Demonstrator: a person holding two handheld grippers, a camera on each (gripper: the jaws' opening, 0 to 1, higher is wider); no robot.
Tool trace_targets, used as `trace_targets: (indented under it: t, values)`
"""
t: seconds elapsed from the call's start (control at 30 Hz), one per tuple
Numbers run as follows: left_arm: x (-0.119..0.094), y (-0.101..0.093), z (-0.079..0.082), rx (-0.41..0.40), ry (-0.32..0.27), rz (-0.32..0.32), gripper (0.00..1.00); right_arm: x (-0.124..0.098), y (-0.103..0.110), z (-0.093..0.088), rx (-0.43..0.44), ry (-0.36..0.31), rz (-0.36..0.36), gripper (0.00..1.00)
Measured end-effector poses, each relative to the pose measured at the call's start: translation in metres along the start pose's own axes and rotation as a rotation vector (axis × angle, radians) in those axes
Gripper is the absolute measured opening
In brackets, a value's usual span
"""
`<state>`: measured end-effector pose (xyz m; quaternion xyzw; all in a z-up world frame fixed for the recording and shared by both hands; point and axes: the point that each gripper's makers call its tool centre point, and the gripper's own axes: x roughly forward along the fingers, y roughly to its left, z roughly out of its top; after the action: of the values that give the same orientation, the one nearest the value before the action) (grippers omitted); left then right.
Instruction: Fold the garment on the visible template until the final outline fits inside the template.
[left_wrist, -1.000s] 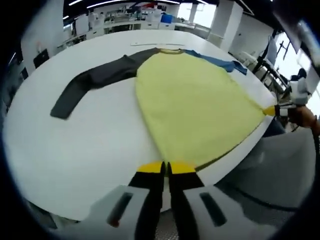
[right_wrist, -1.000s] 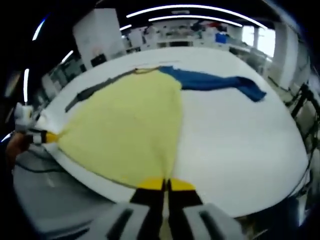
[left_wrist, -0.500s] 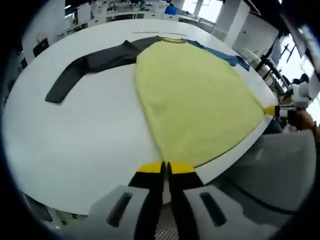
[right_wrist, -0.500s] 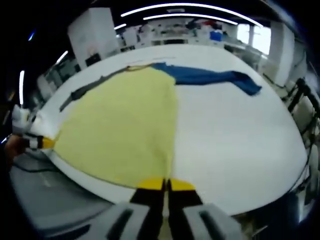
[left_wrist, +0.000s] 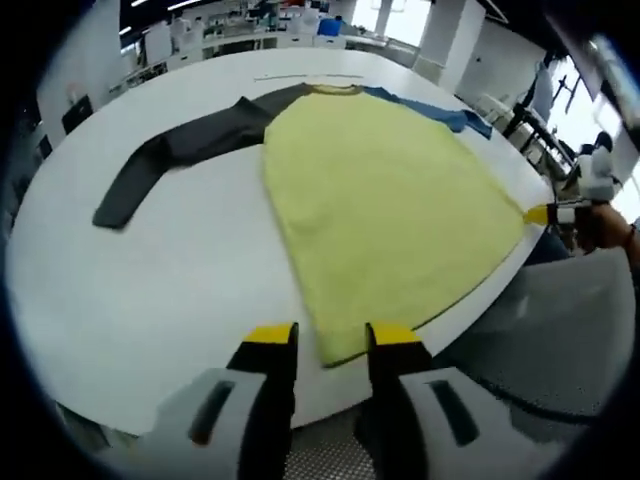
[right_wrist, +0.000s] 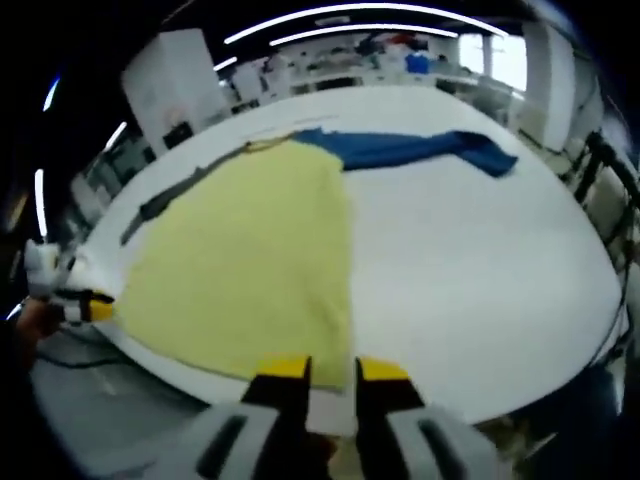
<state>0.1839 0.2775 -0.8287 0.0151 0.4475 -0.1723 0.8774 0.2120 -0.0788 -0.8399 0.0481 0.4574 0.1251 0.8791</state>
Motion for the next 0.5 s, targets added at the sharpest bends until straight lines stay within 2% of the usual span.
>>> trace_targets:
  t: [0.13,0.23,0.5]
  values:
    - [-0.003,-0.001,0.010,0.003,-0.055,-0.010,0.41,-0.004,0.006,0.008,-0.008,-0.017,0.019,0.41]
    - [-0.002,0.001,0.019,0.010,-0.109,-0.015,0.52,-0.006,0.012,0.016,-0.021,-0.040,0.039,0.49]
    - [-0.008,0.002,0.037,0.036,-0.190,-0.003,0.81,-0.001,0.013,0.034,-0.042,-0.080,0.080,0.71]
